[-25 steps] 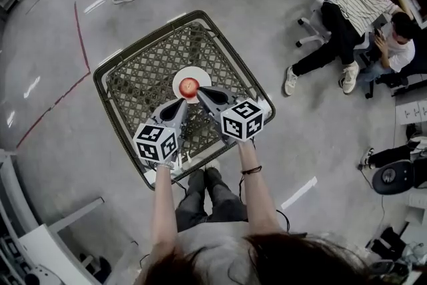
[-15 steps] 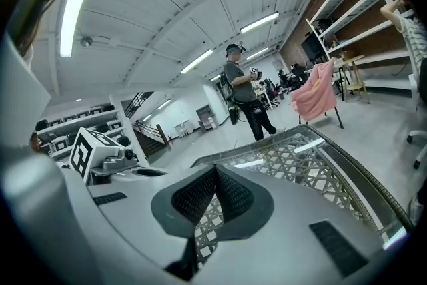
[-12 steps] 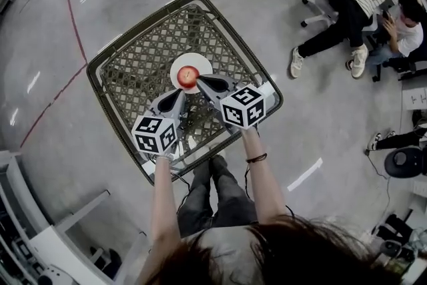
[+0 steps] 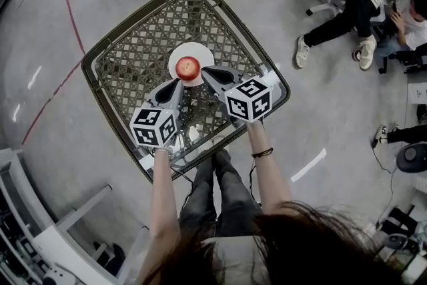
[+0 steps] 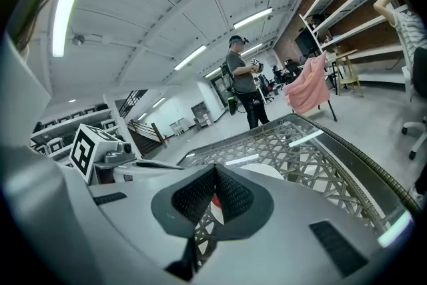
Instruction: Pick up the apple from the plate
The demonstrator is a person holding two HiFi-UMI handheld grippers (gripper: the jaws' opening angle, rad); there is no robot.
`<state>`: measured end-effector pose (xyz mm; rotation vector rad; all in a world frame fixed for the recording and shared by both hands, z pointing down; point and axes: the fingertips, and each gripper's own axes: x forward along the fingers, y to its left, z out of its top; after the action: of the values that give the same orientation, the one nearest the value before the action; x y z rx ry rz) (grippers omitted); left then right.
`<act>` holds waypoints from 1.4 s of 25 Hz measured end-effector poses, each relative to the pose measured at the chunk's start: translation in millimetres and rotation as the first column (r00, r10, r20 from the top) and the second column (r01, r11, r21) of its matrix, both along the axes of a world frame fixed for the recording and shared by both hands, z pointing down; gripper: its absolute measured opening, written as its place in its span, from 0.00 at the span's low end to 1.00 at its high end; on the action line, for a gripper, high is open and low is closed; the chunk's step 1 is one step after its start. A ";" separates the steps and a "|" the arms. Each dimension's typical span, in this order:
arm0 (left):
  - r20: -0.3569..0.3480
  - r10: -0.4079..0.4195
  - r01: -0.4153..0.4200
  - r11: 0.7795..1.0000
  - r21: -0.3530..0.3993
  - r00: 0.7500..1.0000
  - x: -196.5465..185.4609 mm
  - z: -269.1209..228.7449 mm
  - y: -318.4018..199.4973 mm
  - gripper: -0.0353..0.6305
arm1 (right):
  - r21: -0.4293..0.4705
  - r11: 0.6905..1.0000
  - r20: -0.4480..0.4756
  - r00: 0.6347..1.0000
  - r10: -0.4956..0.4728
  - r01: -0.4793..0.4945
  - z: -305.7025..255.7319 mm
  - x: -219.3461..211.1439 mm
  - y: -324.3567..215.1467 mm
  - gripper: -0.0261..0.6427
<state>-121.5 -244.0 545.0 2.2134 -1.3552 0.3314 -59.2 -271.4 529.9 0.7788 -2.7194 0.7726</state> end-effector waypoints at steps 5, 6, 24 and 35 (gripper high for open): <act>0.020 0.008 -0.008 1.000 -0.007 1.000 0.6 11.0 -6.1 0.07 | -0.009 1.000 -0.007 1.000 0.005 -0.005 12.3 3.8 -5.4 0.05; 0.023 0.011 -0.011 1.000 -0.007 1.000 1.0 12.9 -6.7 0.07 | -0.009 1.000 -0.007 1.000 0.007 -0.007 13.8 4.5 -6.5 0.05; 0.112 0.034 -0.035 0.999 0.011 0.993 3.1 38.8 -16.3 0.25 | -0.019 1.000 0.006 1.000 0.021 -0.021 37.7 13.1 -18.8 0.05; 0.143 0.044 -0.053 0.997 0.061 0.989 4.4 44.1 -25.8 0.42 | -0.021 1.000 0.010 1.000 0.021 -0.021 47.4 12.1 -19.7 0.05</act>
<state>-117.1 -269.8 589.1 2.3166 -1.4053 0.4769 -47.1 -291.1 577.3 0.8017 -2.7113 0.8106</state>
